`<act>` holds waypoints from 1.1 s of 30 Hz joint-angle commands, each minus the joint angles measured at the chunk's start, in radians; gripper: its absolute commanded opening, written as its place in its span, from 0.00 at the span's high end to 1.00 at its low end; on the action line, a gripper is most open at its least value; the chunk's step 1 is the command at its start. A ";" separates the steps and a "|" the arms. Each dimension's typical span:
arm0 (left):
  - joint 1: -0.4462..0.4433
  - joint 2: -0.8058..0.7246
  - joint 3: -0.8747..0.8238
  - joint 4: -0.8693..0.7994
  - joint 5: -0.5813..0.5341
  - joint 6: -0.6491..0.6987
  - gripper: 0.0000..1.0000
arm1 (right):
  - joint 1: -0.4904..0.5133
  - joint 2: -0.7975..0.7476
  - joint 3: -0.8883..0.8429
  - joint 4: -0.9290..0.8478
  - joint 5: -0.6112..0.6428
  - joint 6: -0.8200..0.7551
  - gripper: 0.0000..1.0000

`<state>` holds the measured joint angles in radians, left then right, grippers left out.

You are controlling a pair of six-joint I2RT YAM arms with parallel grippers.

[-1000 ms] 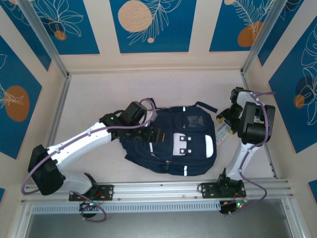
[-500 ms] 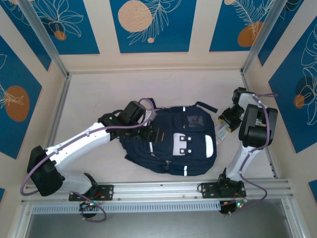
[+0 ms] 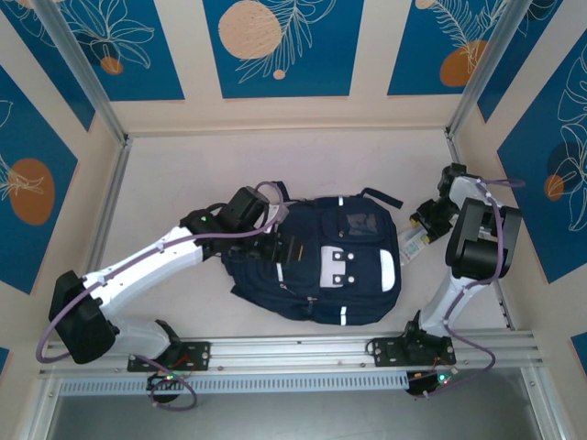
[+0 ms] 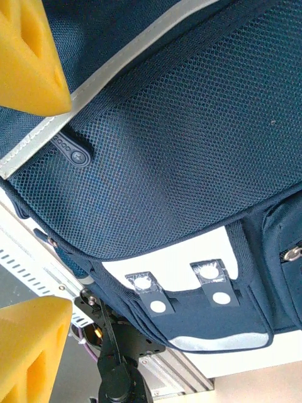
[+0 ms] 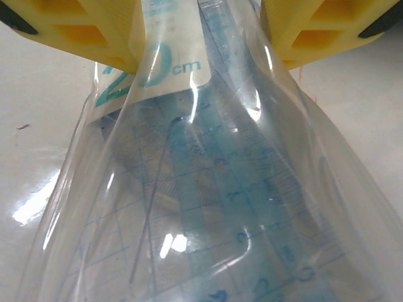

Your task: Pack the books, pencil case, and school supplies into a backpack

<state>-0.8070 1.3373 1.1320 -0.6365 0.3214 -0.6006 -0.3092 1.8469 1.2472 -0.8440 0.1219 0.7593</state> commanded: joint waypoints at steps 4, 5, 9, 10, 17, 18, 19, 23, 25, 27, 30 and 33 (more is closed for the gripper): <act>0.008 -0.023 0.006 -0.011 0.016 -0.015 0.25 | -0.019 -0.109 -0.003 -0.038 0.003 0.085 1.00; 0.009 -0.022 0.009 -0.011 0.016 -0.013 0.25 | -0.019 -0.121 -0.007 -0.039 -0.005 0.091 1.00; 0.009 -0.020 0.009 -0.005 0.018 -0.013 0.25 | -0.023 -0.153 -0.032 -0.040 -0.018 0.106 1.00; 0.009 -0.021 0.010 -0.003 0.020 -0.014 0.25 | -0.026 -0.160 -0.040 -0.039 -0.015 0.105 1.00; 0.006 0.013 0.039 0.009 0.030 -0.005 0.26 | -0.073 -0.173 -0.043 -0.060 0.006 0.064 0.50; 0.002 0.037 0.065 0.012 0.035 -0.001 0.26 | -0.087 -0.171 -0.045 -0.054 0.006 0.051 0.44; -0.006 0.071 0.100 0.015 0.042 0.002 0.27 | -0.101 -0.172 -0.048 -0.043 0.006 0.035 0.39; -0.055 0.253 0.301 0.006 0.045 0.050 0.27 | -0.136 -0.148 -0.040 -0.015 0.070 -0.049 0.18; -0.080 0.358 0.418 0.001 0.029 0.079 0.27 | -0.165 -0.123 -0.028 -0.027 0.087 -0.055 0.12; -0.103 0.495 0.578 -0.021 0.046 0.091 0.27 | -0.208 -0.101 -0.037 -0.007 0.024 -0.059 0.12; -0.139 0.732 0.879 -0.074 0.080 0.102 0.27 | -0.251 -0.077 -0.047 0.024 -0.040 -0.056 0.06; -0.157 0.914 1.116 -0.099 0.110 0.058 0.28 | -0.261 -0.044 -0.040 0.070 -0.097 -0.058 0.01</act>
<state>-0.9436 2.1490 2.1109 -0.6701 0.3782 -0.5400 -0.5591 1.7695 1.2091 -0.8127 0.1127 0.7094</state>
